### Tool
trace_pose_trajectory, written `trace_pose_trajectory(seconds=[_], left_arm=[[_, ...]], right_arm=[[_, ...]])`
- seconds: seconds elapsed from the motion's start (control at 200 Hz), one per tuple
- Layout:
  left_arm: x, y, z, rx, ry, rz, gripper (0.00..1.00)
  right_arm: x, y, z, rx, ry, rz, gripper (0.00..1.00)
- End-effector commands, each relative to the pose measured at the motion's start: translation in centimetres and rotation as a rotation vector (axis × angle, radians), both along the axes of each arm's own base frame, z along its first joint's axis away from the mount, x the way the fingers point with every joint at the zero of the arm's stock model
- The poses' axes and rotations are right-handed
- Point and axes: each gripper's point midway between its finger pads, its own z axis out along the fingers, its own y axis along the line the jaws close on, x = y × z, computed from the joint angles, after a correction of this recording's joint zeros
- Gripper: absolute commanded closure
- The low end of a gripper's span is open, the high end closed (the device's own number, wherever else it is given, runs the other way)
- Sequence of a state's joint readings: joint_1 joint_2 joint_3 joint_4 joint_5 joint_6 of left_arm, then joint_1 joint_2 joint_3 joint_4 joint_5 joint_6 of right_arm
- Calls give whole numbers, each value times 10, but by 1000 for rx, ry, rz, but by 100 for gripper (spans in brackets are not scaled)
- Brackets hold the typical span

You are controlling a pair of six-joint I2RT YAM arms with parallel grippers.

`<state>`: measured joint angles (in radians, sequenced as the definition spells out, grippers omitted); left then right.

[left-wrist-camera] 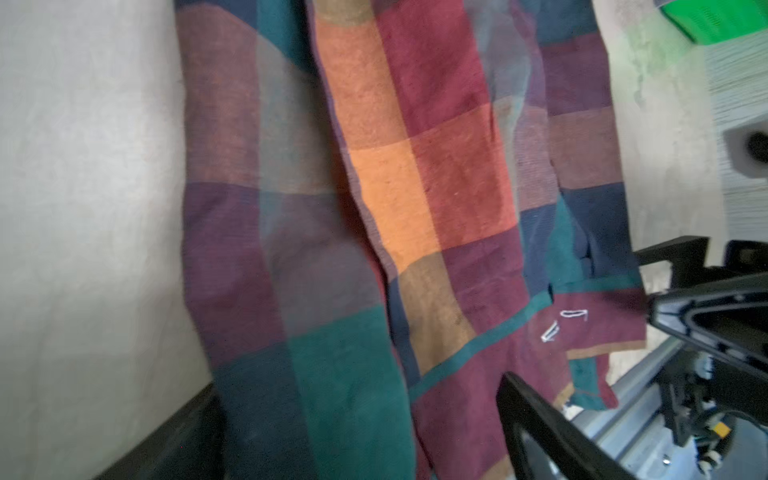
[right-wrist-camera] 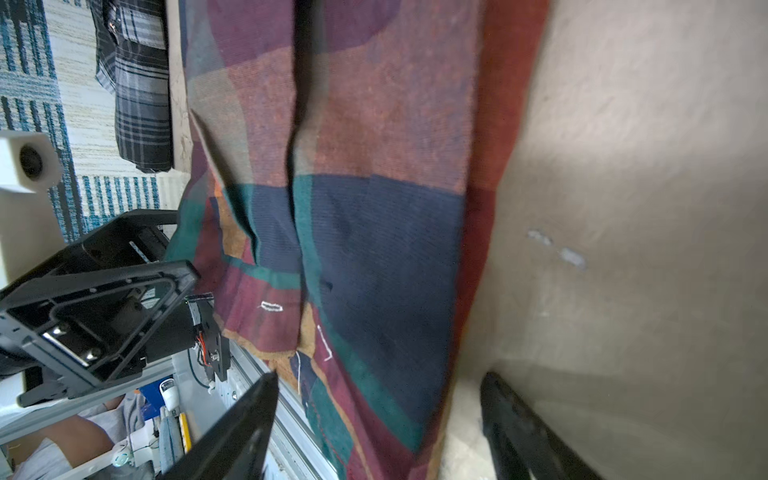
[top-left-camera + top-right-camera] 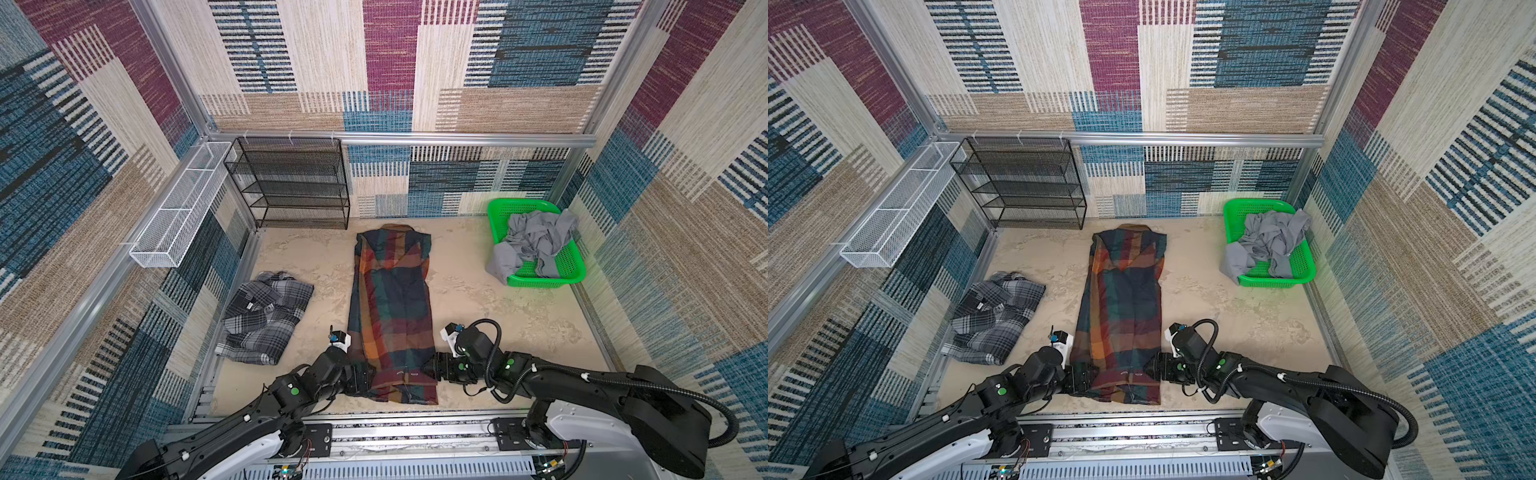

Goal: Fold and stack the long sleeve shirts

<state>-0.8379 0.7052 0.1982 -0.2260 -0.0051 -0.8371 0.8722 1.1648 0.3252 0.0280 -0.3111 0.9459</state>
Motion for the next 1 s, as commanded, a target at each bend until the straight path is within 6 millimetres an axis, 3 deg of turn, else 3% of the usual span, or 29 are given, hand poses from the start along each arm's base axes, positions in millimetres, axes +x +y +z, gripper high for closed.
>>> trace_pose_trajectory(seconds=[0.0, 0.16, 0.521, 0.771, 0.896, 0.997], left_arm=[[-12, -2, -9, -49, 86, 16, 1], [-16, -1, -13, -80, 109, 34, 7], [-22, -4, -25, -96, 157, 37, 26], [-23, -7, -30, -95, 178, 28, 52], [-24, -6, -32, -110, 185, 37, 56], [-25, -7, -31, -123, 186, 39, 65]], right_arm=[[-6, -1, -8, -7, 53, -28, 26], [-6, 7, -2, 20, 44, -33, 32], [-4, 13, -15, 13, 58, -37, 47], [-3, 12, -14, 17, 41, -40, 59], [-3, 10, -12, 11, 27, -37, 68], [-4, 10, -12, 13, 24, -35, 72]])
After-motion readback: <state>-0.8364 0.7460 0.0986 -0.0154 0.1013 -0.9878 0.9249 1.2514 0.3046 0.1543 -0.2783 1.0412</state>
